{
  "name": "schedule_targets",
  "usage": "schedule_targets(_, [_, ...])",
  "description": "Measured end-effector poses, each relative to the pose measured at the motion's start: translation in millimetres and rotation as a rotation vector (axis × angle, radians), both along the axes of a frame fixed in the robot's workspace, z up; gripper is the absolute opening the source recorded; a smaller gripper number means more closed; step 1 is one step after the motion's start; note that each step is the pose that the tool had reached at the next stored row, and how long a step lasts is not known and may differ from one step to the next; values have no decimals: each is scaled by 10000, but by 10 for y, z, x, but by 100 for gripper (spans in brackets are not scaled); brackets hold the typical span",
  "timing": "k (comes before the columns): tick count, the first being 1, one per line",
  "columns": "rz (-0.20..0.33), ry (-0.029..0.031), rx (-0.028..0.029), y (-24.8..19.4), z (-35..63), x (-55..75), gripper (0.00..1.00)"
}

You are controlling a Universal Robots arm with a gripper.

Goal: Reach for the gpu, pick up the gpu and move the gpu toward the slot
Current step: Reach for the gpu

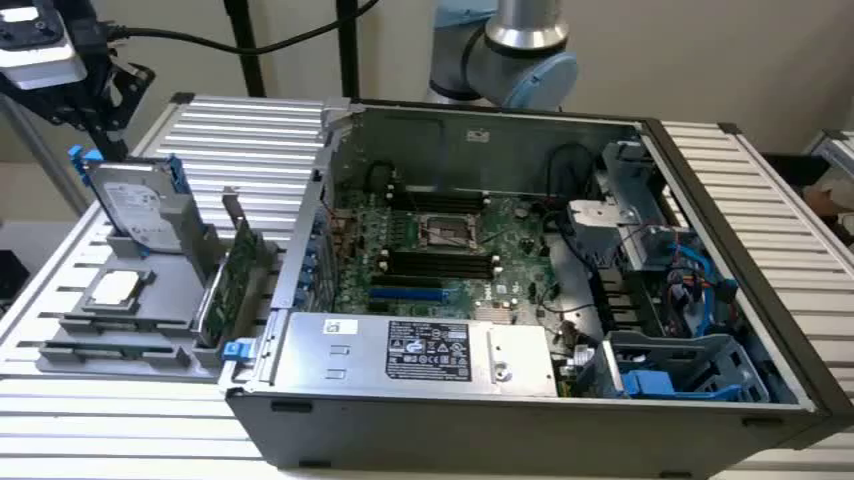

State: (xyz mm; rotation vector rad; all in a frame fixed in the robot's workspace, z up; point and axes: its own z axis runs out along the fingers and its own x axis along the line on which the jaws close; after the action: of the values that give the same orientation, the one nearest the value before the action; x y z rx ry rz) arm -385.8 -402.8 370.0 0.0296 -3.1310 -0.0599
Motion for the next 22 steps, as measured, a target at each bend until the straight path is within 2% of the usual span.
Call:
schedule_targets(18, [0, 2, 1, 0, 0, 5, 11])
schedule_targets(22, [7, 2, 1, -21, -3, 149, 11])
